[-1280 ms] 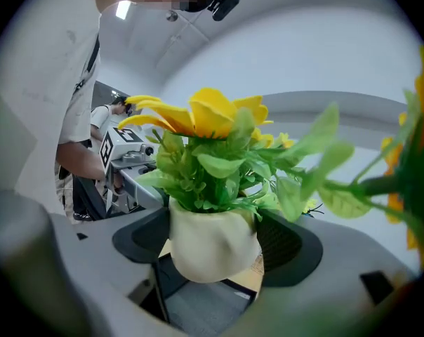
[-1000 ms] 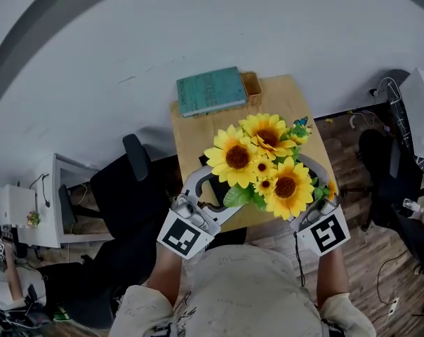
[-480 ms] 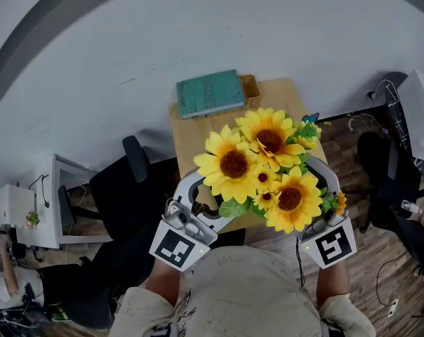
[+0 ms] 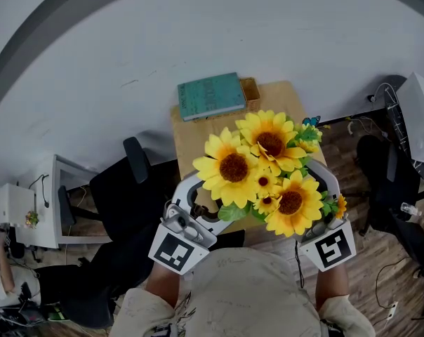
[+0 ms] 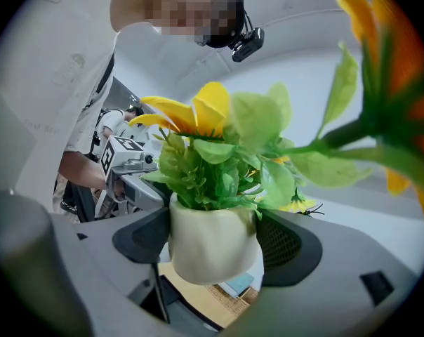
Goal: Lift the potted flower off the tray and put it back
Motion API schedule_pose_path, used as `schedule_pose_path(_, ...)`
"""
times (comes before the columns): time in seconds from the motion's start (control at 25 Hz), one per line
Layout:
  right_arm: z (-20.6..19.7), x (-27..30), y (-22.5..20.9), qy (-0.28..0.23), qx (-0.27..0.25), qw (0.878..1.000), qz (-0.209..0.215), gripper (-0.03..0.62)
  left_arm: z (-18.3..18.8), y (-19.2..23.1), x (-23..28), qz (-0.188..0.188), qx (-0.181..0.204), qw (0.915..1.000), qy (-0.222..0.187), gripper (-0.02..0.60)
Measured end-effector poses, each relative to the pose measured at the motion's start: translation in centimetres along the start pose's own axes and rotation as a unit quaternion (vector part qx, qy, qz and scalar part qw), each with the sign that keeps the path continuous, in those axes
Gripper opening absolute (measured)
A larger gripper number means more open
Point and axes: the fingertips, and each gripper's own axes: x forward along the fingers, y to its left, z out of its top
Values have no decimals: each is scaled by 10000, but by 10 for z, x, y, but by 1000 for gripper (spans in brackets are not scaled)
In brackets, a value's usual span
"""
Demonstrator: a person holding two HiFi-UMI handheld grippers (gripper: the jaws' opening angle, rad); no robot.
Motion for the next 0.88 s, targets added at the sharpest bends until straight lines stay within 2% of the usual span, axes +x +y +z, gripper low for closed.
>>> schedule_pose_path(0.16, 2, -1, -1, -18, -17, 10000, 7, 396, 2, 0, 0, 9, 7, 10000, -14, 288)
schedule_pose_path(0.32, -21, 8, -2, 31, 22, 10000, 20, 396, -21, 4, 7, -6, -38, 10000, -3, 288)
schedule_pose_path(0.52, -2, 4, -3, 7, 35, 10000, 6, 396, -2, 4, 2, 3, -8, 10000, 50, 288)
schedule_pose_path(0.88, -25, 12, -2, 134, 223, 9997, 3, 396, -22, 7, 8, -54, -31, 9998, 205, 288)
